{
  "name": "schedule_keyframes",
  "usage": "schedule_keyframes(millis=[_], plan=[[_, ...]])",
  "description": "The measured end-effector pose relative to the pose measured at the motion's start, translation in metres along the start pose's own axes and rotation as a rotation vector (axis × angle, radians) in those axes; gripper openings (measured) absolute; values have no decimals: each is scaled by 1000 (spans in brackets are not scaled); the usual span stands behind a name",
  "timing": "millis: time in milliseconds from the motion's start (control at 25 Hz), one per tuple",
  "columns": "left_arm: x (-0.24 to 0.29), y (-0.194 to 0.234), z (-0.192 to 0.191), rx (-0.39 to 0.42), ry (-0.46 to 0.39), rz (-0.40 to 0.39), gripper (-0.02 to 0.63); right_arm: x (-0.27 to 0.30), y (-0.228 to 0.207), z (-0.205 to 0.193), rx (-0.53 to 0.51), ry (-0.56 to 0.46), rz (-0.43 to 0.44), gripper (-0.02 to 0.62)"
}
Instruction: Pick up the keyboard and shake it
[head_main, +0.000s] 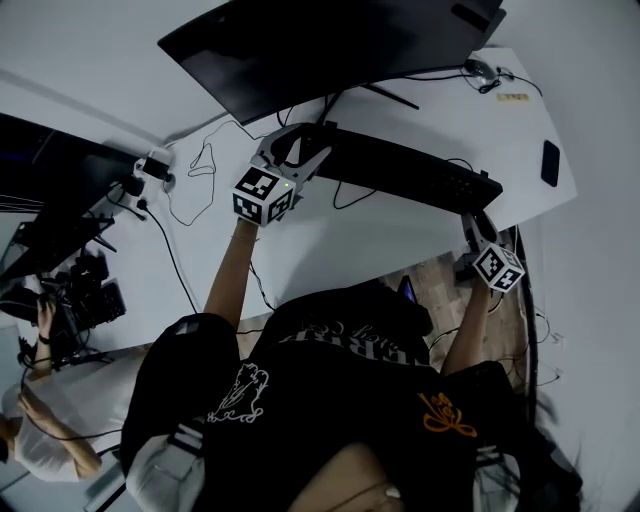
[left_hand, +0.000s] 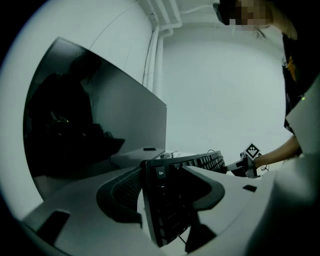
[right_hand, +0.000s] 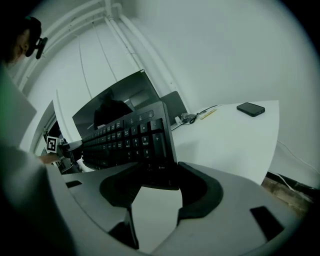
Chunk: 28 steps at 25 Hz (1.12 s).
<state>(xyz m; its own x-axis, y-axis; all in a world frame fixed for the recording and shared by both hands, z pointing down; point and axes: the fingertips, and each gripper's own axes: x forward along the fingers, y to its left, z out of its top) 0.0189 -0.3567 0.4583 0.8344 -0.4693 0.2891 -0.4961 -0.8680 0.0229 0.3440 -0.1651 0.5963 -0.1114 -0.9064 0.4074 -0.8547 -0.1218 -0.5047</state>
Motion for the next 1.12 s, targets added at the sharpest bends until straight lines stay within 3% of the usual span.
schedule_keyframes(millis=[520,760,960,1120], plan=[[104,12,-104,-238,265,-55,256,27,-74,-15,1,190,-147,219],[124,27,-128,-362,295,-19,253,49,-83,-3,-14,204,-167,198],[132,32,-163,-508,379,22,256,62,-92,1,-6,199,-201,201],[134,34,-169,-438,383,38,269,65,-95,4,18,164,-223,201]])
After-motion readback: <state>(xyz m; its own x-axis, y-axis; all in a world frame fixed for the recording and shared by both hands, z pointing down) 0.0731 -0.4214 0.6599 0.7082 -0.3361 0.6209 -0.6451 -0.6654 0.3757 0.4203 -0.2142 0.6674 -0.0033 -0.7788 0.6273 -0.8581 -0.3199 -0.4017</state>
